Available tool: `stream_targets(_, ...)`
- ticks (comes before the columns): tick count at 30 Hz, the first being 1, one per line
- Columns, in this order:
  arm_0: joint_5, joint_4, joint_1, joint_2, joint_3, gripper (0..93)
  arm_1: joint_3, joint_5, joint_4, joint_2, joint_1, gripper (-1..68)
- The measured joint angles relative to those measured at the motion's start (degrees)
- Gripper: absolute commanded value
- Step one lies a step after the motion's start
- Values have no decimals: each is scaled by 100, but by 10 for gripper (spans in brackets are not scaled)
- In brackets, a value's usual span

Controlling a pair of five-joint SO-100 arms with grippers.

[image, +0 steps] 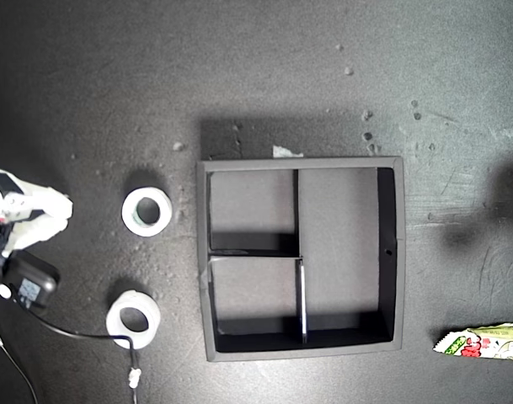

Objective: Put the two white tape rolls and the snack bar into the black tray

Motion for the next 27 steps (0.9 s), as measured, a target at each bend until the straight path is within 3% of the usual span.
stream_targets(5, -193, -413, -9, 0, 0, 0, 0, 615, 35, -9, 97, -1)
stream_targets(10, -958, -888, 308, 0, 0, 0, 0, 896, -185, -18, 53, -3)
stream_targets(14, -70, -1389, 422, 0, 0, 8, 0, 773, -712, -44, -105, -4)
stream_targets(19, 413, -2065, 185, 0, 0, 224, 0, 958, -1099, -44, -193, -4)
stream_targets(27, 809, -1960, -193, 0, -650, 202, 0, 2188, -1459, -44, -88, 11)
